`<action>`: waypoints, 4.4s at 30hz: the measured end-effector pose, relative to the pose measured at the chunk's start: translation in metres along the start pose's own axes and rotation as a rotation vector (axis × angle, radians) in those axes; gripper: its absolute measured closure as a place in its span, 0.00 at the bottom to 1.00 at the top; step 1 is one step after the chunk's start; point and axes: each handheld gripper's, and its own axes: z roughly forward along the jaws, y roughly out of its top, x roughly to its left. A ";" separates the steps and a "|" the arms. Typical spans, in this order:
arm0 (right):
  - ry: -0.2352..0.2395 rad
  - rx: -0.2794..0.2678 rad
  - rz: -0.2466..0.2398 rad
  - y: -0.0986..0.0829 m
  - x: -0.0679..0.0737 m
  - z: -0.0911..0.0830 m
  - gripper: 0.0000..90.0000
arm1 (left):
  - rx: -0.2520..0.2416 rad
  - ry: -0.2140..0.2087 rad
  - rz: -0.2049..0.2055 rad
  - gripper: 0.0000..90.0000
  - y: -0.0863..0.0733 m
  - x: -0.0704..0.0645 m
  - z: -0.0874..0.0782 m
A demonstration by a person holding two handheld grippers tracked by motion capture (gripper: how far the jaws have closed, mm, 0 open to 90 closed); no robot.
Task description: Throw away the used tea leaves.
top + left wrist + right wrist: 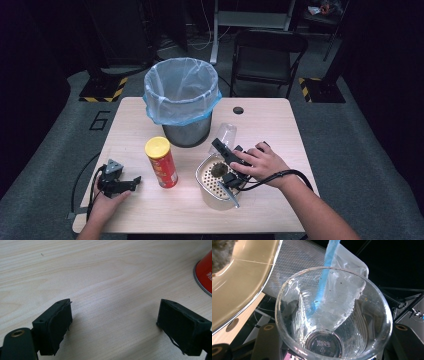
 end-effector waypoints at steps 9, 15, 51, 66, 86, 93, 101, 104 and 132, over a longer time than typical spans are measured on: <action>-0.021 -0.007 -0.034 0.002 -0.003 0.000 0.44 | -0.001 0.000 0.000 0.14 0.000 0.000 0.000; -0.111 0.023 0.057 0.004 -0.002 0.000 0.43 | 0.000 0.000 0.000 0.14 0.000 0.000 0.000; 0.063 -0.131 1.762 -0.062 -0.023 0.001 0.42 | 0.000 0.000 0.000 0.14 0.000 0.000 0.000; 0.316 -0.270 2.072 -0.082 -0.026 0.006 0.42 | 0.000 0.000 0.000 0.14 0.000 0.000 0.000; 0.360 -0.208 2.017 -0.106 -0.093 0.013 0.43 | -0.011 0.003 -0.001 0.14 0.000 0.000 0.001; 0.331 -0.205 1.996 -0.128 -0.128 0.027 0.43 | 0.000 -0.001 0.001 0.13 0.000 0.000 0.000; 0.286 -0.170 1.962 -0.145 -0.157 0.053 0.42 | 0.000 -0.001 0.001 0.13 0.000 0.000 0.000; 0.287 -0.166 1.949 -0.149 -0.162 0.063 0.42 | 0.000 -0.002 -0.003 0.13 0.000 0.000 0.000; 0.355 -0.024 1.941 -0.120 -0.176 0.172 0.41 | 0.003 -0.004 0.002 0.13 0.000 0.000 0.000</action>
